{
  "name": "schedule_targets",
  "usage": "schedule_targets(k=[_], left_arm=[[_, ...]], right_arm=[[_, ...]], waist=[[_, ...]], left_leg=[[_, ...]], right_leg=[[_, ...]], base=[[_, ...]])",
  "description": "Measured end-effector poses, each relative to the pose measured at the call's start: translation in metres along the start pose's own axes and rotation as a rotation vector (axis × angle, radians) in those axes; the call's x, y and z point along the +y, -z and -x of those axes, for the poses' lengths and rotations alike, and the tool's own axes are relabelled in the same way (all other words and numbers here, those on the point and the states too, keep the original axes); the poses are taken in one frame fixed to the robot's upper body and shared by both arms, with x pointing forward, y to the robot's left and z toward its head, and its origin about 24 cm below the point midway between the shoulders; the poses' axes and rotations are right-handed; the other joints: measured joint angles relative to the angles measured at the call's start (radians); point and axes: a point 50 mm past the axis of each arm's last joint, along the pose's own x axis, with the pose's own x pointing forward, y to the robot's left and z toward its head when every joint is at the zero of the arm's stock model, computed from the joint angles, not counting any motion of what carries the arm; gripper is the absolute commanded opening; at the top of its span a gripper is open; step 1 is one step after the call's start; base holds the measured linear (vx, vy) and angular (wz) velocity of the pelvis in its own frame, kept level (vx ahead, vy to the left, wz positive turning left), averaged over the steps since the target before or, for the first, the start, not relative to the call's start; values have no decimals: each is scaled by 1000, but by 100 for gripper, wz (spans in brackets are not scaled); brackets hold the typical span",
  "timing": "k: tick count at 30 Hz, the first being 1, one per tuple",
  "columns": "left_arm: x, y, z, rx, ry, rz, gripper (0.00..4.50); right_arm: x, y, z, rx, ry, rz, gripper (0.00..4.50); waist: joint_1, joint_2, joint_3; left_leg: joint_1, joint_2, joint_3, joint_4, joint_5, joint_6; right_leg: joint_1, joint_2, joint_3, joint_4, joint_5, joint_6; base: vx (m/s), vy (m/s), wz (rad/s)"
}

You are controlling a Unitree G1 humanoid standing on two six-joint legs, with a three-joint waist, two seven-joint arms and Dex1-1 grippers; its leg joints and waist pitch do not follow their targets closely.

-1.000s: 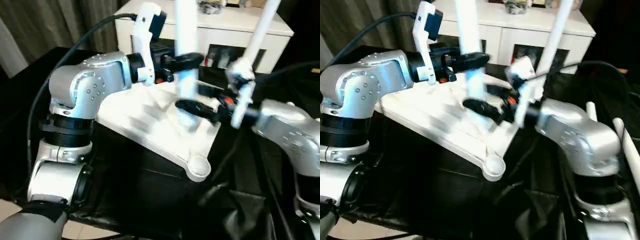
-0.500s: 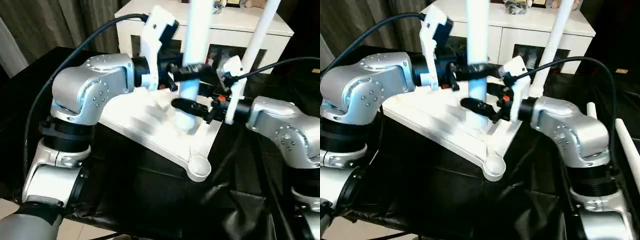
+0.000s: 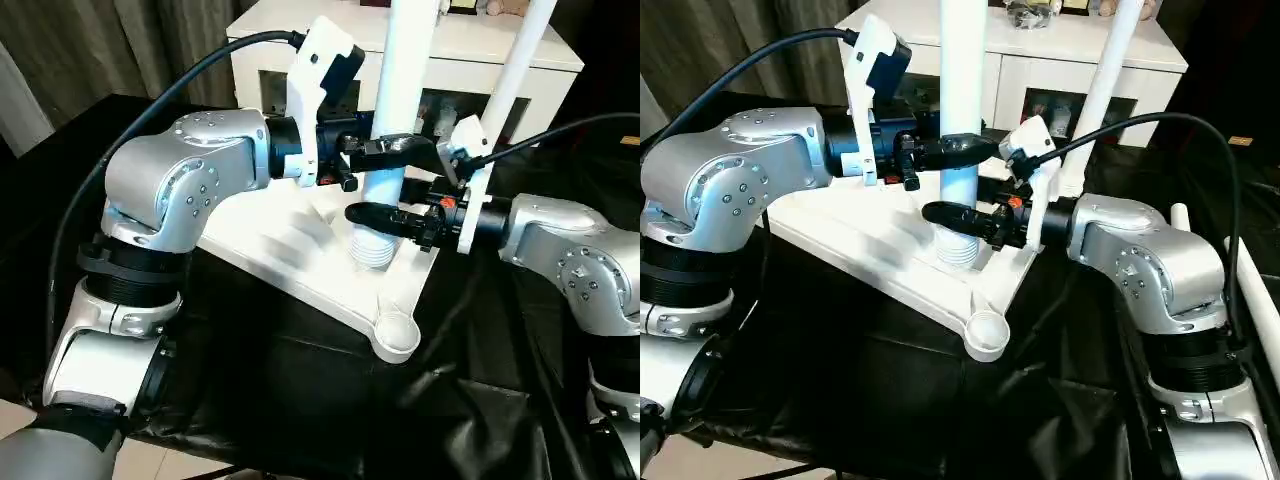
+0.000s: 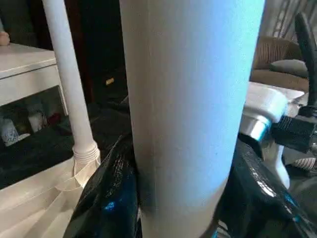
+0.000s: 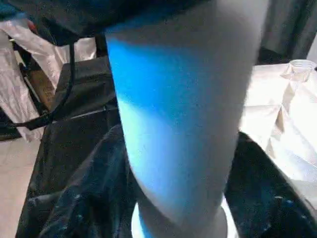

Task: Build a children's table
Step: Pick table leg

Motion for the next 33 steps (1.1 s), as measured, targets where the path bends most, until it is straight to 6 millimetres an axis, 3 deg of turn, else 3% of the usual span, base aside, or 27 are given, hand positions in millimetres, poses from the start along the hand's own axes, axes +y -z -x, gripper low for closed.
schedule_targets(k=[6, 12, 13, 26, 33], left_arm=[[-1, 0, 0, -1, 12, 5, 189], [-1, 2, 0, 6, 17, 5, 189], [-1, 2, -1, 7, 17, 7, 245], [6, 4, 7, 2, -22, 94, 344], [20, -1, 19, -120, -62, 157, 395]], right_arm=[[1, 0, 0, 7, -15, 3, 199], [1, 1, 0, 17, -21, 7, 190], [1, 1, 0, 17, -20, 8, 189], [-1, 5, 0, 1, 35, -11, 188], [-9, 4, 9, -69, 148, -48, 188]], waist=[[1, 0, 0], [0, 0, 0], [0, 0, 0], [0, 0, 0], [2, 0, 0]], left_leg=[[0, 0, 0, 0, 0, 0], [0, 0, 0, 0, 0, 0], [0, 0, 0, 0, 0, 0], [0, 0, 0, 0, 0, 0], [0, 0, 0, 0, 0, 0]], right_leg=[[0, 0, 0, 0, 0, 0], [0, 0, 0, 0, 0, 0], [0, 0, 0, 0, 0, 0], [0, 0, 0, 0, 0, 0], [0, 0, 0, 0, 0, 0]], base=[[0, 0, 0], [0, 0, 0], [0, 0, 0], [0, 0, 0], [0, 0, 0]])
